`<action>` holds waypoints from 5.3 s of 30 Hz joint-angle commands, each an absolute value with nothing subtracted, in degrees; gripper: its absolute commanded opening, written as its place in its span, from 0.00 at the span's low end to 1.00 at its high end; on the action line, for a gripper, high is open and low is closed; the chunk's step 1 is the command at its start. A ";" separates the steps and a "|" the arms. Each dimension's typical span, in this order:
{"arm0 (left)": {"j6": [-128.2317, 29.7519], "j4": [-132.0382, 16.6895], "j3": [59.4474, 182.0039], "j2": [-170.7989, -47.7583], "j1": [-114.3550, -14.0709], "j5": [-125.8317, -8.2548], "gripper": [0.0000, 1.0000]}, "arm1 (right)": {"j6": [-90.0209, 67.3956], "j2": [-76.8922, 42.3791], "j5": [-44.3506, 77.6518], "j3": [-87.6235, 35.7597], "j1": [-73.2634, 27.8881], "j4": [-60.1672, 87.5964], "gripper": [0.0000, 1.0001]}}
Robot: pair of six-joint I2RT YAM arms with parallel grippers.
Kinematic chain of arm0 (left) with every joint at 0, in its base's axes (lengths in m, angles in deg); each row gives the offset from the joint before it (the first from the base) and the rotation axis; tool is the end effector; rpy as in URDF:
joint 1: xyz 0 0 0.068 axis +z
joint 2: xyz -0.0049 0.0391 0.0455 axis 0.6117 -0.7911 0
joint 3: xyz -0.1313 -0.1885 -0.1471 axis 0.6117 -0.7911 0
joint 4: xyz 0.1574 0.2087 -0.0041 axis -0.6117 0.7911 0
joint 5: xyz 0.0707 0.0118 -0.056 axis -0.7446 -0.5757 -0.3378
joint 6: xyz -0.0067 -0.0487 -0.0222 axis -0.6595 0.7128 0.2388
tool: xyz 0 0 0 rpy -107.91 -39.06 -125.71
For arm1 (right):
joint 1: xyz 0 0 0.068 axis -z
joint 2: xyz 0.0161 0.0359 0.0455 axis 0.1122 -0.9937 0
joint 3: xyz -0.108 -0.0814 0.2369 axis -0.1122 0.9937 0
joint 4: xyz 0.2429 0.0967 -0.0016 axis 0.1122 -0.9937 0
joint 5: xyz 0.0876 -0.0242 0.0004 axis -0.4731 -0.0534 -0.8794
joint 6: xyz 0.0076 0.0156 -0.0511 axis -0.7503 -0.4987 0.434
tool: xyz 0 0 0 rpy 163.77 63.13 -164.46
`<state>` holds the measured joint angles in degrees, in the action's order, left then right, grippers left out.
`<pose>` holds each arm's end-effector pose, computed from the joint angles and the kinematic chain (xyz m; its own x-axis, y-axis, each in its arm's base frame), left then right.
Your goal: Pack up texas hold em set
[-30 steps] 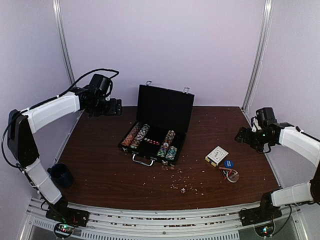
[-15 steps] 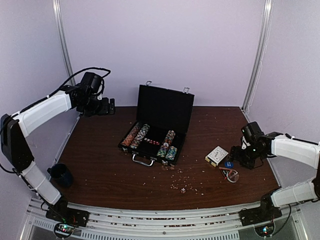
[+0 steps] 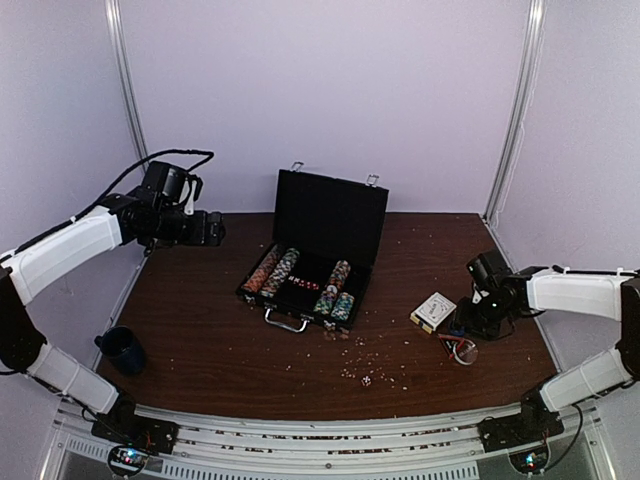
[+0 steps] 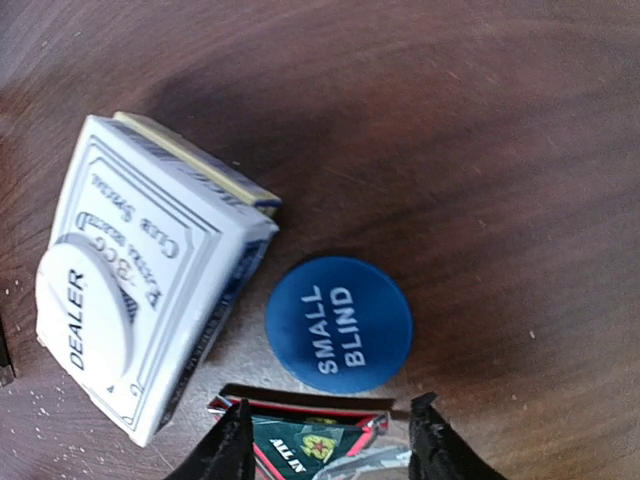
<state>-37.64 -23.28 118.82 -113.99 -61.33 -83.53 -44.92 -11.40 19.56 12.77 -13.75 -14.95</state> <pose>0.2837 -0.1184 0.3174 -0.6829 -0.1265 -0.7194 0.0332 0.9785 -0.2036 0.2092 0.0801 0.1628 -0.9026 0.3566 -0.2413 0.2781 0.9106 0.3056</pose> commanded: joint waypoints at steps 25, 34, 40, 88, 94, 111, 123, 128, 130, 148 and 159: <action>-38.79 -32.16 113.55 -110.93 -61.22 -79.44 0.98 | -60.28 -6.61 23.79 6.55 -35.07 -15.17 0.51; -40.39 -35.07 115.96 -113.17 -61.24 -77.54 0.98 | -57.12 -11.43 25.88 0.20 -22.07 -17.08 0.69; -40.78 -33.49 117.26 -113.69 -61.20 -77.08 0.98 | -56.74 -16.22 24.21 -1.28 -18.42 -15.74 0.79; -37.18 -33.16 114.21 -112.53 -61.24 -78.78 0.98 | -45.29 -41.82 28.42 -32.67 -33.78 -29.58 0.81; -35.69 -33.85 112.07 -111.16 -61.27 -78.82 0.98 | -44.00 -47.52 30.19 -39.01 -36.18 -32.43 0.77; -33.67 -35.07 110.37 -108.99 -61.22 -79.41 0.98 | -44.25 -52.83 32.72 -38.91 -39.46 -32.74 0.65; -33.96 -34.17 110.63 -108.20 -61.26 -79.76 0.98 | -45.35 -53.31 34.89 -37.85 -39.62 -32.83 0.64; -33.92 -34.18 110.43 -107.96 -61.26 -79.54 0.98 | -45.41 -53.91 34.76 -38.07 -39.64 -32.03 0.61; -33.87 -34.26 110.43 -108.05 -61.25 -79.43 0.98 | -45.32 -54.24 34.74 -38.31 -39.73 -32.14 0.59; -34.58 -34.30 110.65 -107.38 -61.20 -80.70 0.98 | -44.78 -53.20 35.76 -43.82 -39.79 -34.22 0.50; -35.81 -32.95 110.94 -107.03 -61.24 -81.02 0.98 | -45.98 -53.57 36.42 -43.60 -40.22 -36.88 0.58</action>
